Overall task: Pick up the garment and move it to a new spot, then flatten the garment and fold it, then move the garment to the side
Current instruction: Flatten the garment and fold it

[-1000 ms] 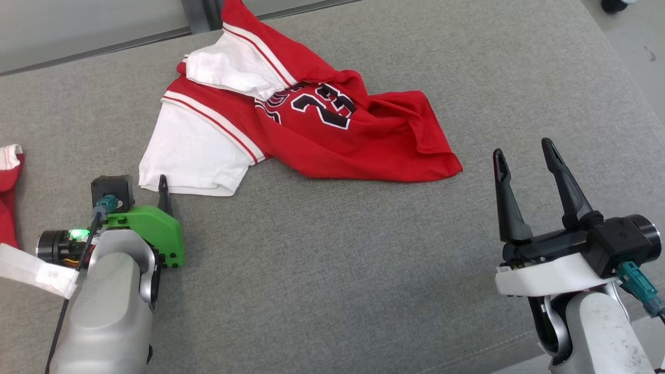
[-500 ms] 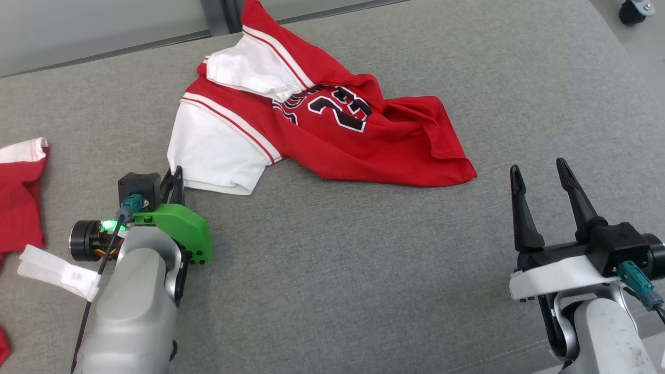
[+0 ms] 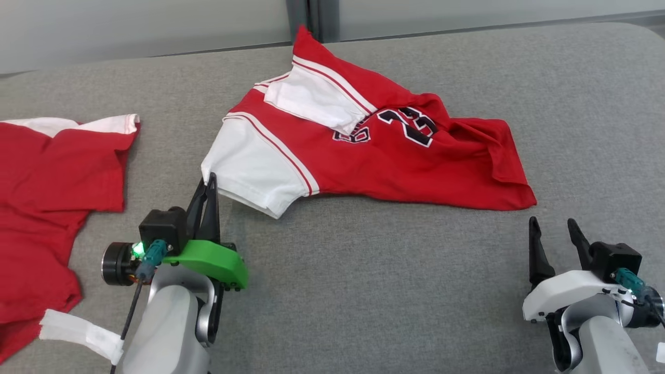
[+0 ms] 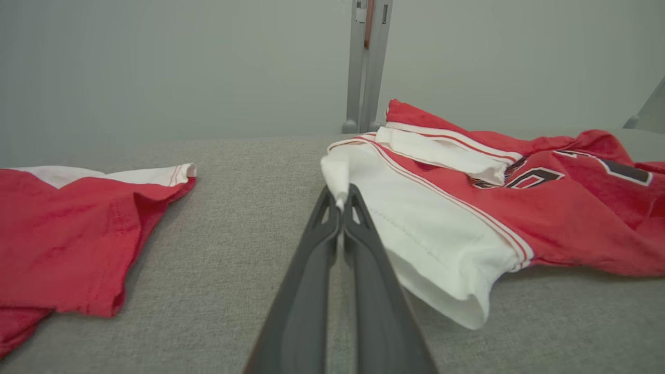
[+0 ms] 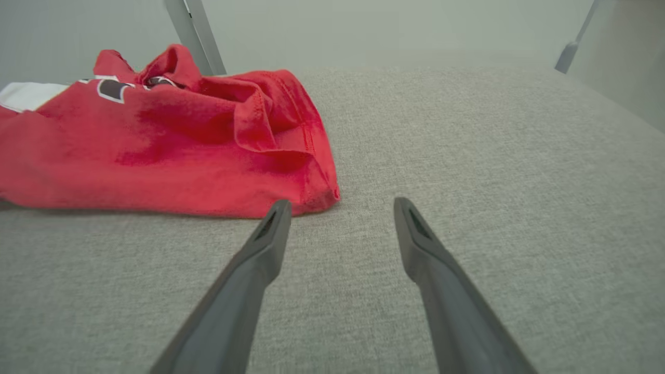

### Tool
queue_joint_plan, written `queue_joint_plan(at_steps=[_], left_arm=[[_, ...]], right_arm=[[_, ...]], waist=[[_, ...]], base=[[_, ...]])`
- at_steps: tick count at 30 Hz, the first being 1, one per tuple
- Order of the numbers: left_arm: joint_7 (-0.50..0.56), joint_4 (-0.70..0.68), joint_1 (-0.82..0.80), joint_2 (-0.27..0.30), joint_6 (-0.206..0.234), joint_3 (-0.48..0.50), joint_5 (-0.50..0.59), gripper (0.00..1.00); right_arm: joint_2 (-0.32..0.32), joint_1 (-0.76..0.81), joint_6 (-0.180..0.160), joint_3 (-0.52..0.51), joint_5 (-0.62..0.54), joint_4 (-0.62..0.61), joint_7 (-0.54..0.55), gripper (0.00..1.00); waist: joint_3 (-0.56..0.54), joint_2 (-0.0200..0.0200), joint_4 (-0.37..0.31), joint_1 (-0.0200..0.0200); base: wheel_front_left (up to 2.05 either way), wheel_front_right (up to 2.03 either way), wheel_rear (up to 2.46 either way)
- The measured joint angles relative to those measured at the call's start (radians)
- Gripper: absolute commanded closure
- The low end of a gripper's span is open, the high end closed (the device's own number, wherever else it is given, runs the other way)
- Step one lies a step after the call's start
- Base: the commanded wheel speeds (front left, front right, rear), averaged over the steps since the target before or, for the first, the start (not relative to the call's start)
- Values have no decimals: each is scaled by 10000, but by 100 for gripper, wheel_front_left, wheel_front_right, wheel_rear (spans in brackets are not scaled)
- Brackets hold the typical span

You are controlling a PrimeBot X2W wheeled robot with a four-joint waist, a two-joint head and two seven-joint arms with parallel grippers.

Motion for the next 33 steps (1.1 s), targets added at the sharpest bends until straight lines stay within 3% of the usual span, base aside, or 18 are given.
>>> queue_joint_plan(at_steps=[10,22,23,24,25,26,33], left_arm=[[0,-1016,440,-42,395,-1062,-458,100],[0,-1220,435,-42,633,-1354,-637,100],[0,-1225,433,-44,640,-1367,-654,100],[0,-1225,433,-44,644,-1373,-681,100],[0,-1225,433,-44,652,-1375,-706,100],[0,-1223,433,-44,683,-1373,-709,100],[0,-1302,466,-48,800,-1108,-830,100]], right_arm=[[-313,-1582,0,-483,882,2516,0,0],[-527,-2631,0,-681,1166,4251,-50,0],[-527,-2661,0,-610,1231,4334,-79,13],[-520,-2692,0,-543,1292,4391,-79,59],[-520,-2718,-2,-466,1365,4441,-79,93],[-510,-2729,-2,-378,1453,4458,-79,100],[-546,-2584,0,439,1939,4148,-25,100]], waist=[[-10,0,900,0],[327,0,1164,0],[318,0,1157,0],[304,0,1150,0],[283,0,1140,0],[260,0,1123,0],[-50,0,948,0]], base=[[0,0,0],[0,0,0],[0,0,0],[0,0,0],[0,0,0],[0,0,0],[0,0,0]])
